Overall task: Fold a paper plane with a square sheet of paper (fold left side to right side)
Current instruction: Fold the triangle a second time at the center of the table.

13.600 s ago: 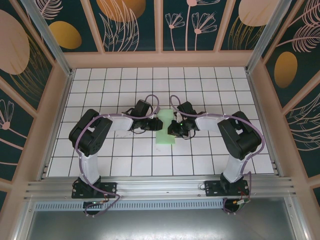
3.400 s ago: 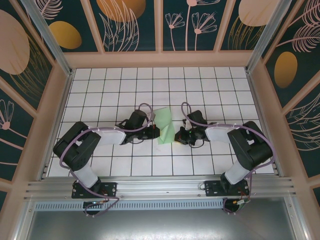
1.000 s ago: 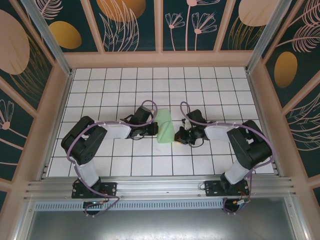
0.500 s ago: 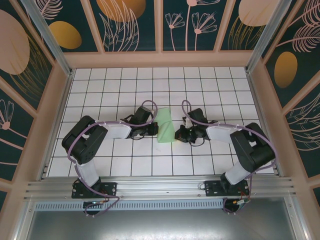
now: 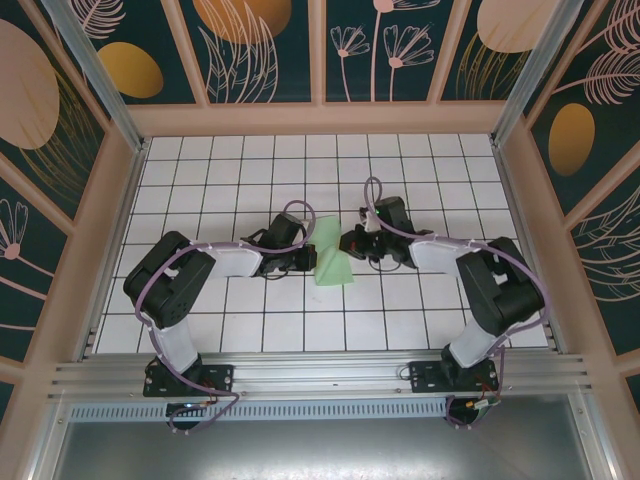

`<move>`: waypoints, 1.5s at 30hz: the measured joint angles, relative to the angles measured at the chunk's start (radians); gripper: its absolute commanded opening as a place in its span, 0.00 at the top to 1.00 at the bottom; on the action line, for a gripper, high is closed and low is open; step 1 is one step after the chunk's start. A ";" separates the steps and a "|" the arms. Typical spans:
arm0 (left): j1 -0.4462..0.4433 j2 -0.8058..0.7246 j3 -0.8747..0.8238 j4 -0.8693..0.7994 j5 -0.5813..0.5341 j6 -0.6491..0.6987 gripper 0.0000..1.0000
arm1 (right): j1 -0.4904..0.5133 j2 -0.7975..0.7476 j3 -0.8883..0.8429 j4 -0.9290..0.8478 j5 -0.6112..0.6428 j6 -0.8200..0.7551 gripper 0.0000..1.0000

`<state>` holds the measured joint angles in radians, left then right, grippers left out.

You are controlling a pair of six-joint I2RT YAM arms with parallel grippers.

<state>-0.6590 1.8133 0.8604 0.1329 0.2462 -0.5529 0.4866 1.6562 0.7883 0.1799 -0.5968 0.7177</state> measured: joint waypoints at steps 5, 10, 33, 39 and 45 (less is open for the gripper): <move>0.000 -0.001 0.000 0.002 0.004 0.002 1.00 | 0.006 0.038 0.030 0.019 -0.006 0.003 1.00; 0.000 -0.038 -0.015 0.003 0.007 0.013 1.00 | 0.002 0.037 0.030 0.014 -0.002 -0.002 1.00; 0.000 -0.052 -0.017 0.004 0.009 0.050 1.00 | -0.016 -0.017 -0.091 -0.140 0.024 -0.005 1.00; 0.000 -0.043 -0.017 0.004 0.006 0.052 1.00 | -0.013 -0.006 -0.093 -0.156 0.025 -0.013 1.00; 0.000 -0.035 -0.017 0.004 0.003 0.053 1.00 | -0.011 0.015 -0.093 -0.178 0.029 -0.031 1.00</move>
<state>-0.6590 1.7782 0.8433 0.1371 0.2489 -0.4999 0.4755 1.6714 0.6956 0.0017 -0.5682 0.6868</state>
